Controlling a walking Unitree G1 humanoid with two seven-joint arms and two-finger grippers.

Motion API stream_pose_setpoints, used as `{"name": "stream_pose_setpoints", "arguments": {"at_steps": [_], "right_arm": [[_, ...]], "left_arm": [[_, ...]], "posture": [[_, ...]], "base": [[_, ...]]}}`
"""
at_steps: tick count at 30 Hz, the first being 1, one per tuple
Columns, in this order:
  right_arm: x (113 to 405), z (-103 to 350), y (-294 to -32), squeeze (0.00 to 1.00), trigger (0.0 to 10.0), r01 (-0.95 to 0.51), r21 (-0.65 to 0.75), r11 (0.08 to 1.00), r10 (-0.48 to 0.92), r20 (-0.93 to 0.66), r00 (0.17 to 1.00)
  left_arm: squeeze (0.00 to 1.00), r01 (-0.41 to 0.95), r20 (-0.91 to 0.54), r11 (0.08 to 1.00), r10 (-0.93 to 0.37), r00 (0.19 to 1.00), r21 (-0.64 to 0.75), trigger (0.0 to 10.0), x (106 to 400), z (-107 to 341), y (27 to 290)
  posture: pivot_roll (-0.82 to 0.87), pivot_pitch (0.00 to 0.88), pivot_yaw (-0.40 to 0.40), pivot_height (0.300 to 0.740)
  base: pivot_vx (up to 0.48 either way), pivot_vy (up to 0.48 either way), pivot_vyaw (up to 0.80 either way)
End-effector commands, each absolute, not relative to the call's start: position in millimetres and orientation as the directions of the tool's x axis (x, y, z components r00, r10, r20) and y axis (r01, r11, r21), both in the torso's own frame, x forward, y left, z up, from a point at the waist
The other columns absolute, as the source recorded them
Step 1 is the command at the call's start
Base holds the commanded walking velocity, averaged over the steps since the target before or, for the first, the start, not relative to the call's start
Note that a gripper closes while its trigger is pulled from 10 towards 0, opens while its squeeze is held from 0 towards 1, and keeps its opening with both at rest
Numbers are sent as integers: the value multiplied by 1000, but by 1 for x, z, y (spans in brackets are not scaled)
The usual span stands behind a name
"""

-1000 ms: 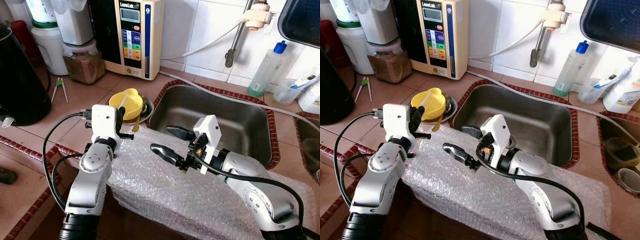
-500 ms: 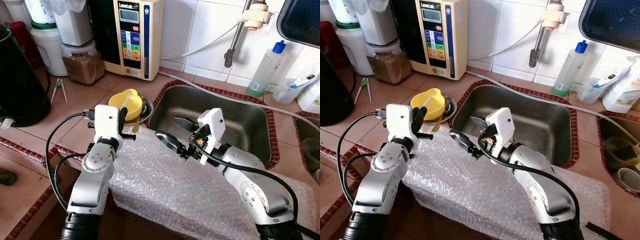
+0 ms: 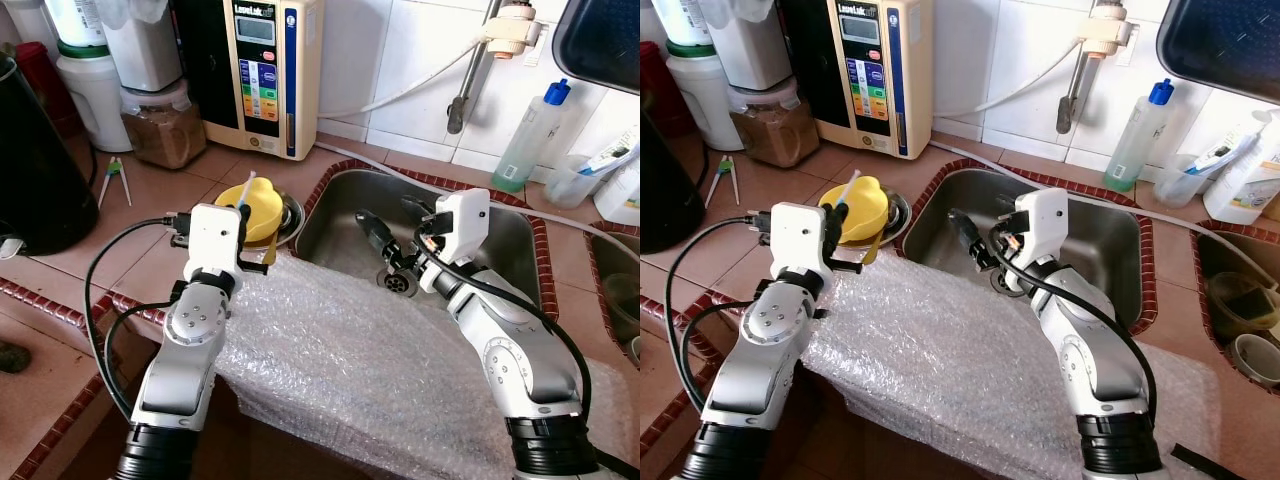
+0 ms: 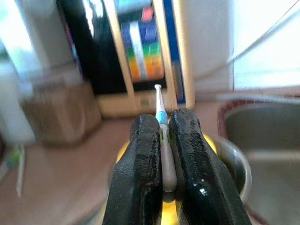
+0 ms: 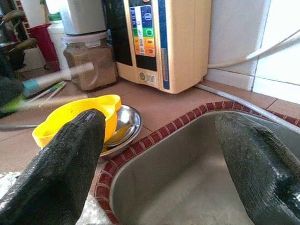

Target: Kitchen organization

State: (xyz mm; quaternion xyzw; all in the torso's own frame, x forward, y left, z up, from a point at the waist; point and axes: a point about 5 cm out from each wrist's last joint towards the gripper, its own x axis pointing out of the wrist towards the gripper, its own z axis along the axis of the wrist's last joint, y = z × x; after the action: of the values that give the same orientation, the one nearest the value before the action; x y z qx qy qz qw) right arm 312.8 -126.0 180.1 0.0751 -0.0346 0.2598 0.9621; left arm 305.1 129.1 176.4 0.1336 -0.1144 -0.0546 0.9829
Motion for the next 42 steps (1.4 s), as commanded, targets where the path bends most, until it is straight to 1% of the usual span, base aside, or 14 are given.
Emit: {"name": "stream_pose_setpoints", "arguments": {"at_steps": [1,5,8,9,13,14,16,21,25,32,33,34,35,42], "right_arm": [[317,186,-128,0,10000,-492,133,861,476,131,869],[321,187,-129,0,10000,-479,178,860,459,141,877],[330,190,-139,0,10000,-417,339,843,386,158,909],[330,190,-139,0,10000,-417,339,843,386,158,909],[338,193,-151,0,10000,-361,530,767,328,159,931],[338,193,-151,0,10000,-361,530,767,328,159,931],[338,196,-152,0,10000,-382,631,675,356,175,918],[337,198,-154,0,10000,-389,677,624,361,191,913],[331,205,-149,0,10000,-455,738,497,433,243,868],[326,208,-137,0,10000,-488,748,450,494,246,834],[326,209,-135,0,8941,-492,748,445,498,250,830],[326,209,-133,0,3882,-494,751,438,503,251,827],[325,210,-131,0,0,-500,757,422,512,257,820],[327,212,-121,0,0,-502,772,390,527,260,809]], "left_arm": [[0,104,289,940,-204,935,325,0,303,192,115],[0,139,320,934,-248,914,328,0,302,195,106],[0,254,369,898,-387,845,360,0,297,199,88],[0,254,369,898,-387,845,360,0,297,199,88],[0,316,361,845,-482,798,431,0,294,195,79],[0,316,361,845,-482,798,431,0,294,195,79],[0,379,347,795,-564,749,473,0,292,190,69],[0,432,323,760,-616,719,486,0,290,184,61],[0,462,306,730,-650,695,504,0,289,178,55],[0,479,317,711,-677,664,515,0,289,178,50],[0,480,318,709,-679,662,516,0,289,178,49],[0,481,320,708,-681,659,517,0,289,178,49],[0,483,321,707,-682,657,517,0,289,177,48],[0,473,334,717,-673,659,512,0,289,177,47]], "posture": [[-48,21,-32,740],[-48,23,-31,740],[-49,24,-29,740],[-49,24,-29,740],[-55,24,-28,740],[-55,24,-28,740],[-56,23,-28,740],[-64,24,-25,740],[-71,20,-23,740],[-71,15,-27,740],[-70,14,-26,740],[-70,14,-27,740],[-70,14,-27,740],[-69,10,-32,740]], "base": [[0,0,0],[0,0,0],[0,0,0],[0,0,0],[0,0,0],[0,0,0],[0,0,0],[0,0,0],[0,0,0],[0,0,0],[0,0,0],[0,0,0],[0,0,0],[0,0,0]]}}
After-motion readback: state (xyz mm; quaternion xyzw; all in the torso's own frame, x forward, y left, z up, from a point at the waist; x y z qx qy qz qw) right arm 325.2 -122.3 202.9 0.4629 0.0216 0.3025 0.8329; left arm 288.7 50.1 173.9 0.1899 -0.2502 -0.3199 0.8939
